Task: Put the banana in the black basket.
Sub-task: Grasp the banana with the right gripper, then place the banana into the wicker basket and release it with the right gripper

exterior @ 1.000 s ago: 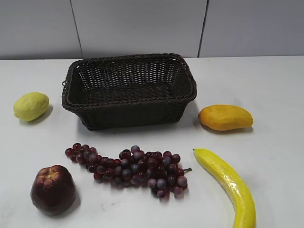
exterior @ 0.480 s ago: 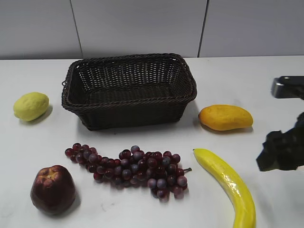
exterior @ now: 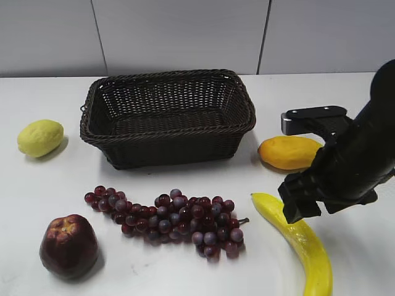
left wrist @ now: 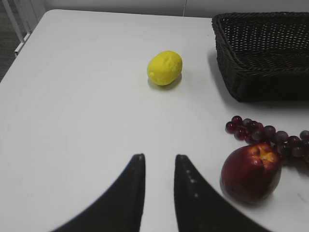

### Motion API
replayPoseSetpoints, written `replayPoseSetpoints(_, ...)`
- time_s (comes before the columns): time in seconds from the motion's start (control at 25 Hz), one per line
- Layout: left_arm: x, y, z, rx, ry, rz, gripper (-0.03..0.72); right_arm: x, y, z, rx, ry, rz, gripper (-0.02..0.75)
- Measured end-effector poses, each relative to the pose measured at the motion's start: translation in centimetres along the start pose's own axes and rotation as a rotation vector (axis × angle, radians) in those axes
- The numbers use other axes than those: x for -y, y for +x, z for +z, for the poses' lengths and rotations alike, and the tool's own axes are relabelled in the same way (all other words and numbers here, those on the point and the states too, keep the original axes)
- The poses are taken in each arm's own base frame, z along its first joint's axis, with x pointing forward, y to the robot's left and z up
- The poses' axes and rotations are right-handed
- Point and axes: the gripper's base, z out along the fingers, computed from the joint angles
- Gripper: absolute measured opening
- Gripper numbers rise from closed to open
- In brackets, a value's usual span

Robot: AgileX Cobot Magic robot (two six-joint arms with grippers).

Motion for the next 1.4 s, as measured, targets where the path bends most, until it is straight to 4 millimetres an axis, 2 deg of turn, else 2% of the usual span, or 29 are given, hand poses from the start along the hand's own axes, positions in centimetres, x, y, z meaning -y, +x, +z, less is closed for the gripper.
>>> replayPoseSetpoints(0.24, 0.0, 0.0, 0.0, 0.000, 0.000, 0.000, 0.202, 0.4, 0.1, 2.8, -0.100, 0.036, -0.002, 0.593)
replayPoseSetpoints(0.44, 0.0, 0.0, 0.0, 0.000, 0.000, 0.000, 0.202, 0.6, 0.3, 4.1, -0.143, 0.047, 0.001, 0.588)
replayPoseSetpoints(0.56, 0.0, 0.0, 0.0, 0.000, 0.000, 0.000, 0.202, 0.7, 0.4, 4.6, -0.166, 0.052, 0.004, 0.552)
replayPoseSetpoints(0.68, 0.0, 0.0, 0.0, 0.000, 0.000, 0.000, 0.202, 0.7, 0.5, 4.7, -0.173, 0.053, 0.005, 0.471)
replayPoseSetpoints(0.84, 0.0, 0.0, 0.0, 0.000, 0.000, 0.000, 0.202, 0.7, 0.5, 4.7, -0.174, 0.052, 0.007, 0.351)
replayPoseSetpoints(1.2, 0.0, 0.0, 0.0, 0.000, 0.000, 0.000, 0.202, 0.5, 0.6, 4.4, -0.205, 0.036, -0.015, 0.349)
replayPoseSetpoints(1.28, 0.0, 0.0, 0.0, 0.000, 0.000, 0.000, 0.202, 0.3, 0.6, 3.5, -0.223, 0.030, -0.030, 0.349)
replayPoseSetpoints(1.4, 0.0, 0.0, 0.0, 0.000, 0.000, 0.000, 0.202, -0.2, 0.1, 0.8, -0.225, 0.012, -0.064, 0.349)
